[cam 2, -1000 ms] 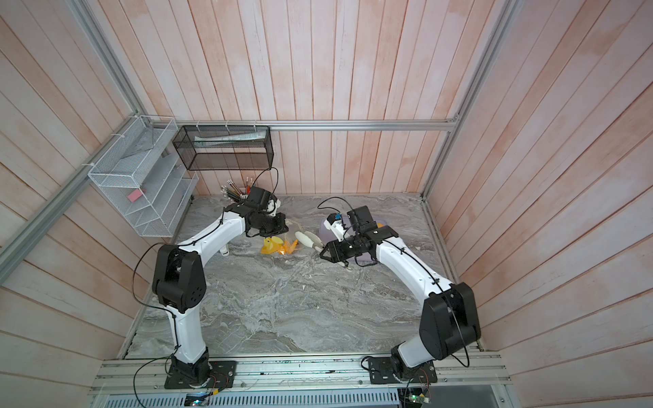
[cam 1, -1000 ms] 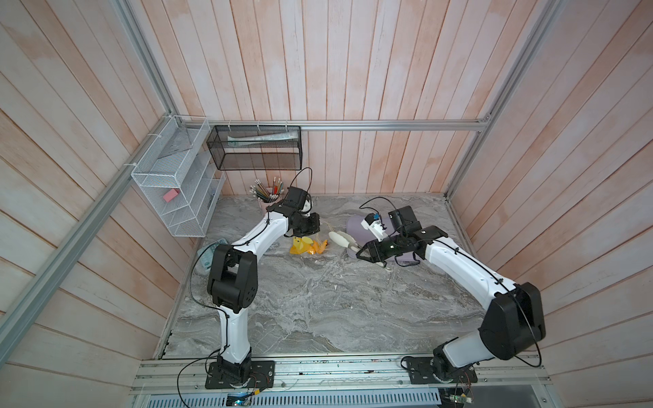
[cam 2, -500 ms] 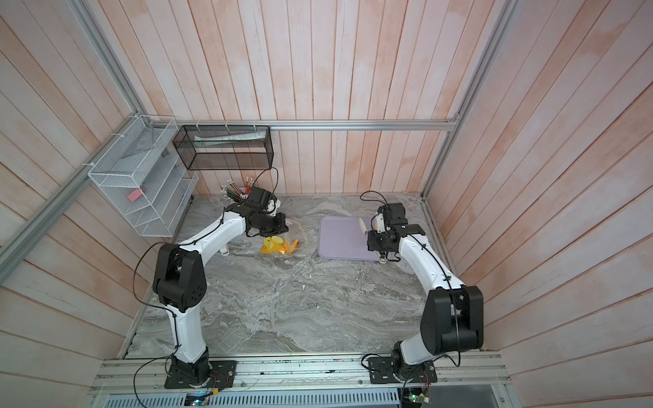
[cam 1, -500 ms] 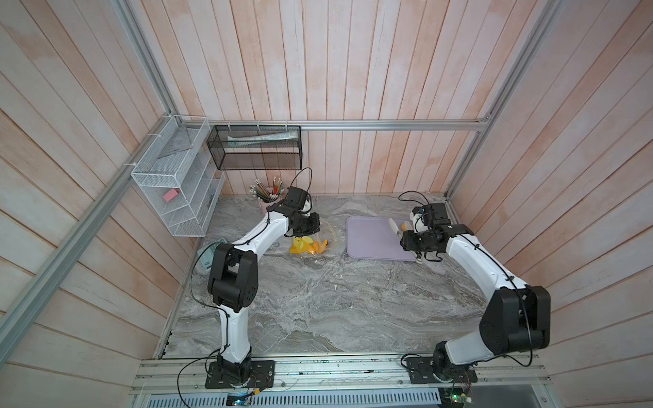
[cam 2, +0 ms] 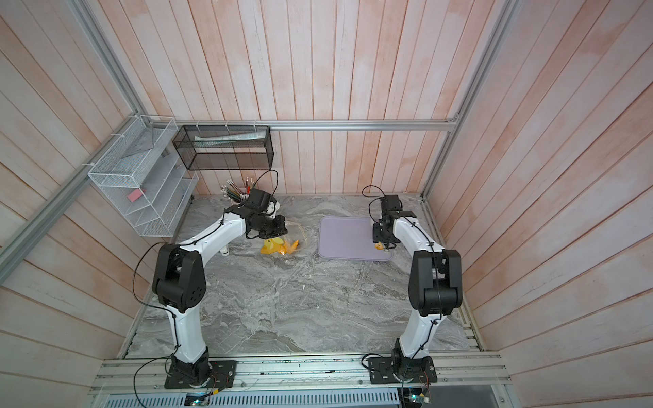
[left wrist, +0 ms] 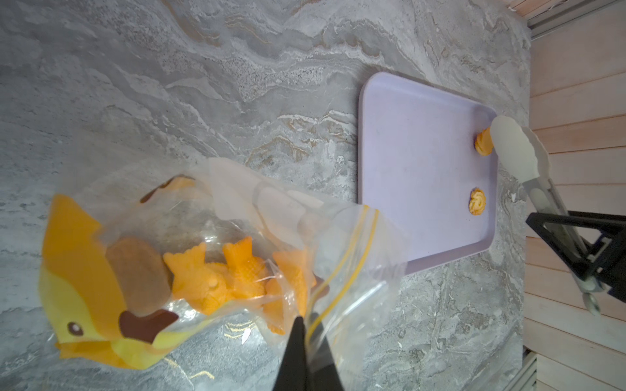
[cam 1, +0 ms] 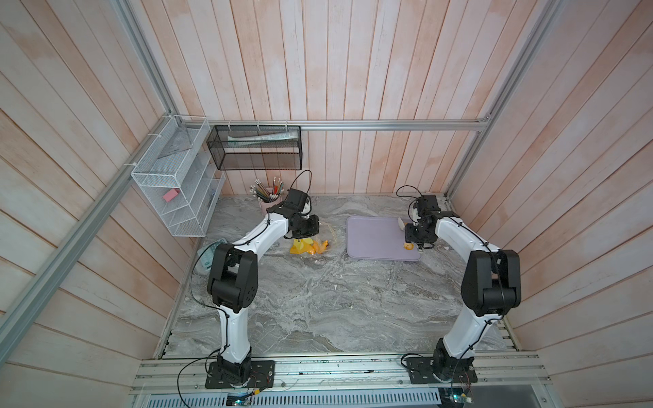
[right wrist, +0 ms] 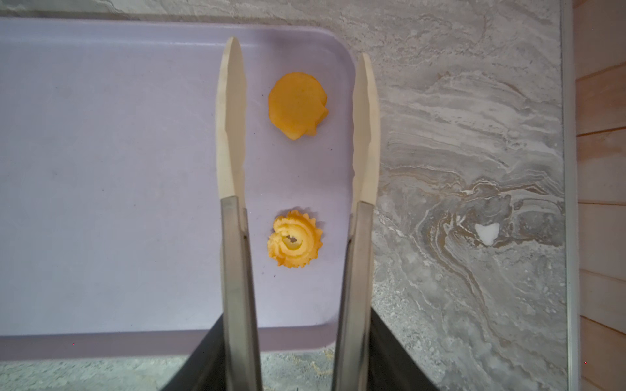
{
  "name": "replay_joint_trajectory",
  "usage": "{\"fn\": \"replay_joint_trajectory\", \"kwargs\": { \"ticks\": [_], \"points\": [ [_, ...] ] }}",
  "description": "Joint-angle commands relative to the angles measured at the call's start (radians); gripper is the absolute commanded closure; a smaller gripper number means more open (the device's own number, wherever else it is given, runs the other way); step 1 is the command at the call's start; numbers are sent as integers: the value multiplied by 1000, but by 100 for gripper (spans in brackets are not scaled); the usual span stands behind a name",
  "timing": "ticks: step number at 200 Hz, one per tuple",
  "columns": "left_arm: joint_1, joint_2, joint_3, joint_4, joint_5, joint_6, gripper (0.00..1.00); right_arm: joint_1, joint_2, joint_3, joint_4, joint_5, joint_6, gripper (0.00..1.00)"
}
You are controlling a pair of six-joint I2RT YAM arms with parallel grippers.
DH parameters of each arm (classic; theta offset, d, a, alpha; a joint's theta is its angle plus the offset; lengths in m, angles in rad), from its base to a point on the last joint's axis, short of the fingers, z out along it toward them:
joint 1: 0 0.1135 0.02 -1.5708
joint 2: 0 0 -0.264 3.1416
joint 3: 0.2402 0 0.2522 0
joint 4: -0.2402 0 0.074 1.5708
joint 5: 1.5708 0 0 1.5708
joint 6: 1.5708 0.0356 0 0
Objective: Put the cookies into a resealable bag to prevent moisture
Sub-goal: Pick up the cookie from the tray.
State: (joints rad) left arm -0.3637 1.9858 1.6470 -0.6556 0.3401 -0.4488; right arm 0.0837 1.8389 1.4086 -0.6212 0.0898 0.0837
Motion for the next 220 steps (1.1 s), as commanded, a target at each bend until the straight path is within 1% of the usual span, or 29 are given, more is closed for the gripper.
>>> {"fn": "replay_joint_trajectory", "kwargs": {
  "ticks": [1, 37, 73, 131, 151, 179, 220],
  "points": [
    [2, -32, -14, 12, -7, 15, 100, -5, 34, 47, 7, -26, -26, 44],
    [3, -28, -13, 11, -6, 15, 100, -6, 58, 55, -11, -70, -17, 45],
    [5, -21, -7, 12, 1, 14, 100, -7, 68, 36, -10, -14, -1, 44],
    [5, -21, 4, 5, 4, 15, 100, -9, 151, 90, -14, -30, -6, 45],
    [5, -24, 4, 5, 1, 16, 100, -10, 158, 94, -4, -42, -8, 48],
    [5, -21, 9, 0, 2, 18, 100, -10, 141, 86, -2, -38, -8, 59],
    [5, -12, 17, 4, 10, 12, 100, -9, 46, 37, 13, -69, -3, 65]
  ]
}}
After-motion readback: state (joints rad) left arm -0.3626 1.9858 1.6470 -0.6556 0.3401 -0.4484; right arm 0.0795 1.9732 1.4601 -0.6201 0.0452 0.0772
